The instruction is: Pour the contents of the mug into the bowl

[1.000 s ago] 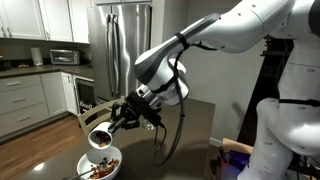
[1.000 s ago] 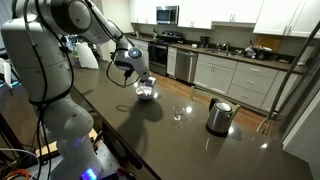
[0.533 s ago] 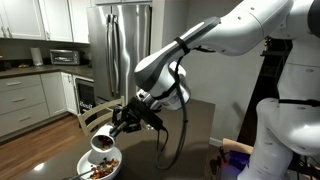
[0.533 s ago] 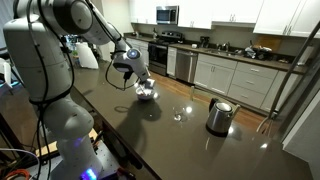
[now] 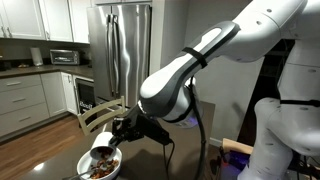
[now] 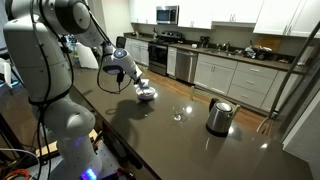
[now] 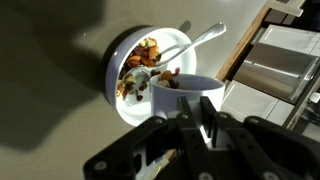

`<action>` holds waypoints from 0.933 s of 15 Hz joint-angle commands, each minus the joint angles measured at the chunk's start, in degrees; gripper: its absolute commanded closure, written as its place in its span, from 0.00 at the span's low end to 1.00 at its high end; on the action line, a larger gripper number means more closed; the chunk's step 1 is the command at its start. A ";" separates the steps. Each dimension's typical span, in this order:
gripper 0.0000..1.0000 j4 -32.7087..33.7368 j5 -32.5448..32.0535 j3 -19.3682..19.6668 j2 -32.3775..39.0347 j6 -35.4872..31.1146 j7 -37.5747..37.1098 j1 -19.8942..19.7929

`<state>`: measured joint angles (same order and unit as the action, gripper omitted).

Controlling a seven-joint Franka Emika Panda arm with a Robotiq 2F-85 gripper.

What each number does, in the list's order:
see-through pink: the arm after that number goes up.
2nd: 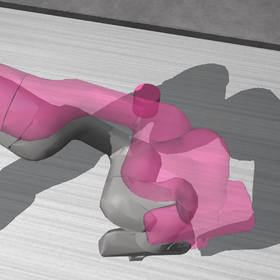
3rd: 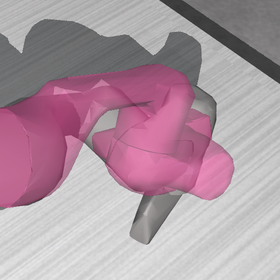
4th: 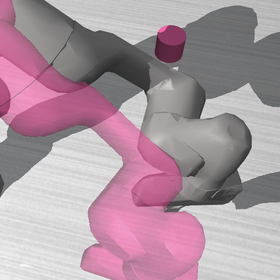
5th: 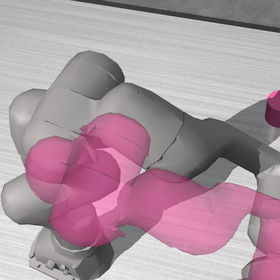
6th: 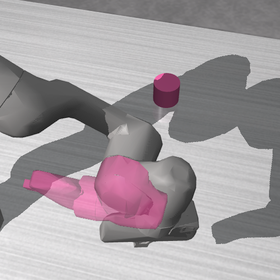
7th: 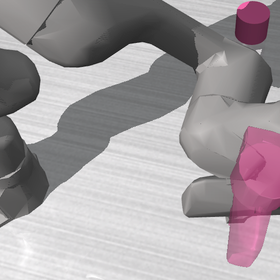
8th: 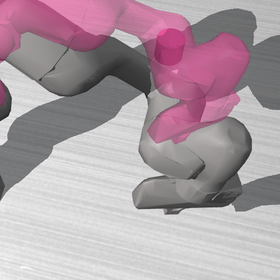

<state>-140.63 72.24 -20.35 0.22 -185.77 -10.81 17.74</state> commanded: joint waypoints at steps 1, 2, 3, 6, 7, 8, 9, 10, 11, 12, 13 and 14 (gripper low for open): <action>0.94 -1.01 -3.98 0.02 -0.69 -4.55 -2.56 1.21; 0.84 -1.00 -4.29 0.40 -0.27 -1.92 -3.14 1.02; 0.84 -1.14 -4.93 0.39 -0.26 -2.42 -3.38 1.08; 0.84 -1.28 -5.18 0.47 -0.32 -2.63 -3.38 1.04; 0.84 -1.28 -5.18 0.48 -0.32 -2.63 -3.38 1.04; 0.84 -1.28 -5.18 0.48 -0.32 -2.64 -3.38 1.04; 0.84 -1.28 -5.19 0.48 -0.32 -2.64 -3.38 1.04; 0.94 -1.15 -5.34 0.49 -0.08 -2.97 -3.28 1.03; 0.94 -1.12 -5.90 0.54 0.26 -3.40 -3.15 1.03; 0.94 -0.98 -6.68 0.61 0.56 -3.48 -3.20 1.06; 0.94 -0.96 -7.56 0.66 1.03 -4.05 -3.14 1.13; 0.94 -0.97 -8.66 0.78 1.49 -4.45 -3.14 1.16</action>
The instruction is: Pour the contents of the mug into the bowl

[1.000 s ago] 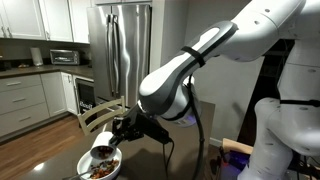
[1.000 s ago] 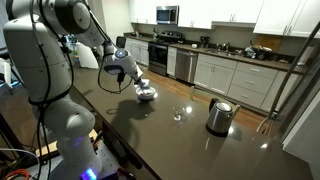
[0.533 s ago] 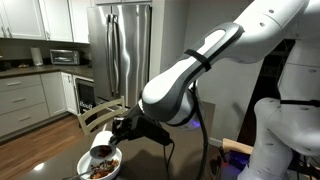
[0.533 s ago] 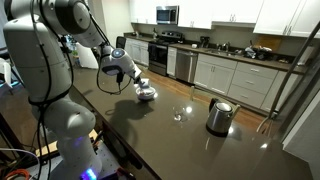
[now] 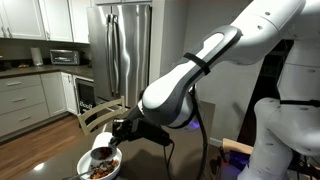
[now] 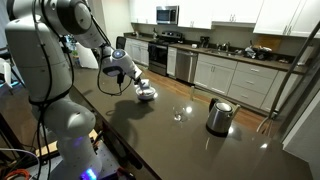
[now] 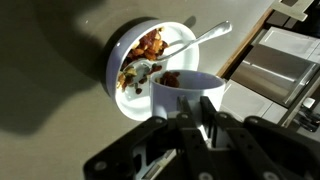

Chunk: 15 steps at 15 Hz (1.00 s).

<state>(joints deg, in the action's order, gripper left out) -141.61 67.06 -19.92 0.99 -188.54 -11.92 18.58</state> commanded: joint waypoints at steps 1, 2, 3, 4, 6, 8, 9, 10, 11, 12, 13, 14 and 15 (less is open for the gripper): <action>0.94 0.08 -4.30 0.53 0.93 -1.50 -2.10 0.28; 0.94 0.11 -5.33 0.69 1.19 -1.57 -2.22 0.28; 0.94 0.08 -6.28 0.90 1.41 -1.75 -2.33 0.22; 0.94 0.14 -7.27 1.20 1.47 -1.63 -2.41 0.06; 0.94 0.14 -8.96 1.67 1.64 -1.88 -2.85 -0.01; 0.94 0.05 -10.55 2.08 1.62 -2.12 -3.33 -0.04; 0.94 -0.02 -11.26 2.23 1.57 -2.26 -3.49 -0.03; 0.94 -0.13 -12.00 2.39 1.44 -2.29 -3.64 -0.05; 0.94 -0.25 -12.47 2.42 1.35 -2.54 -3.82 0.02; 0.94 -0.43 -13.06 2.38 1.09 -2.77 -3.95 0.13; 0.94 -0.64 -13.68 2.29 0.75 -2.84 -4.18 0.23; 0.94 -0.87 -14.28 2.24 0.58 -3.09 -4.35 0.28; 0.94 -1.13 -14.81 2.13 0.30 -3.60 -4.27 0.40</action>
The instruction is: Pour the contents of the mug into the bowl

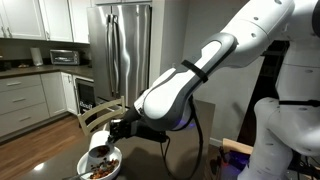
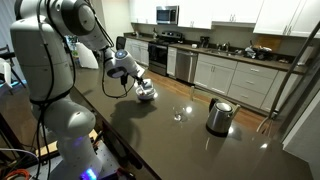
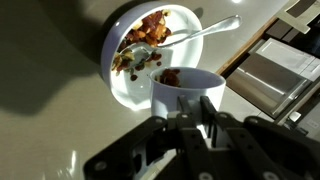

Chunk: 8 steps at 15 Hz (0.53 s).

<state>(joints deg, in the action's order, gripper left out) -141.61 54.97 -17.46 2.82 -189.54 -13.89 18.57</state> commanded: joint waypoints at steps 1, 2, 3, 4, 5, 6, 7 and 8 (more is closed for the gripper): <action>0.94 -1.32 -3.43 -0.38 -1.76 -2.88 -2.34 0.44; 0.94 -1.62 -4.11 -0.48 -2.05 -3.26 -2.36 0.52; 0.94 -1.73 -4.55 -0.55 -2.01 -3.82 -2.44 0.59; 0.94 -1.89 -4.93 -0.62 -2.16 -4.17 -2.49 0.67; 0.94 -2.20 -5.49 -0.69 -2.29 -4.83 -2.49 0.75; 0.94 -2.50 -5.96 -0.76 -2.36 -5.49 -2.46 0.78; 0.94 -2.73 -6.33 -0.82 -2.39 -6.10 -2.47 0.78; 0.94 -2.97 -6.53 -0.87 -2.29 -6.95 -2.45 0.78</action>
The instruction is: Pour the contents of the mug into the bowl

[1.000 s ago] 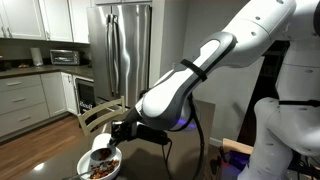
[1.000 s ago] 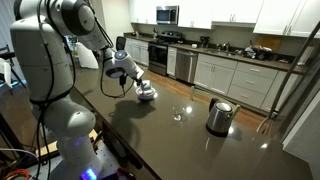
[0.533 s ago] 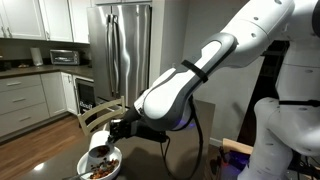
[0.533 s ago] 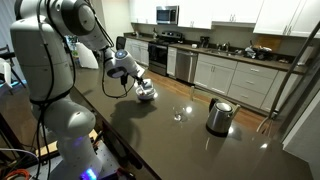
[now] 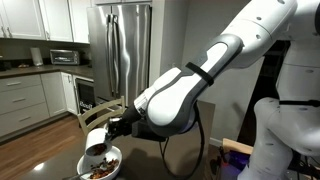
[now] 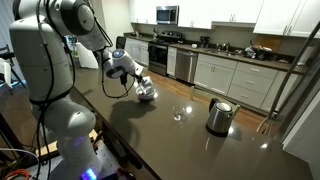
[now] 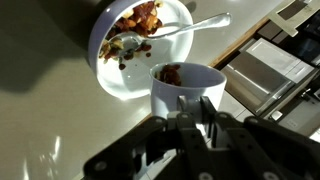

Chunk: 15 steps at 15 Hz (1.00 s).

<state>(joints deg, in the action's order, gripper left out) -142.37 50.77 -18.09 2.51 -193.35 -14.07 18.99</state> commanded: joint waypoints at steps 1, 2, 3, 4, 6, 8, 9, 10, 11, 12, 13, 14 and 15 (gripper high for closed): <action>0.94 -2.47 -2.58 -0.30 -1.99 -3.80 -2.26 0.38; 0.94 -2.18 0.28 -0.41 -1.72 -4.49 0.69 0.81; 0.94 -2.35 0.35 -0.56 -1.76 -5.01 0.62 0.84; 0.94 -2.59 0.53 -0.65 -1.54 -5.86 0.97 0.92; 0.94 -2.70 0.57 -1.00 -1.70 -6.54 0.84 0.99; 0.94 -2.75 1.40 0.06 -3.43 -4.53 2.48 0.96; 0.94 -2.74 1.52 0.03 -3.52 -4.53 2.52 0.88; 0.94 -2.79 1.63 0.13 -3.79 -4.51 2.77 0.79; 0.94 -2.82 1.56 0.11 -4.18 -4.50 2.61 0.69; 0.94 -2.82 1.64 0.11 -4.23 -4.50 2.71 0.59; 0.94 -2.84 1.62 0.08 -4.44 -4.50 2.76 0.49; 0.94 -2.81 1.53 0.00 -4.64 -4.50 2.60 0.42; 0.94 -2.84 1.56 -0.04 -4.69 -4.50 2.68 0.35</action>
<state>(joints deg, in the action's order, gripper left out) -144.40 50.31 -18.09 0.25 -197.85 -13.71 19.12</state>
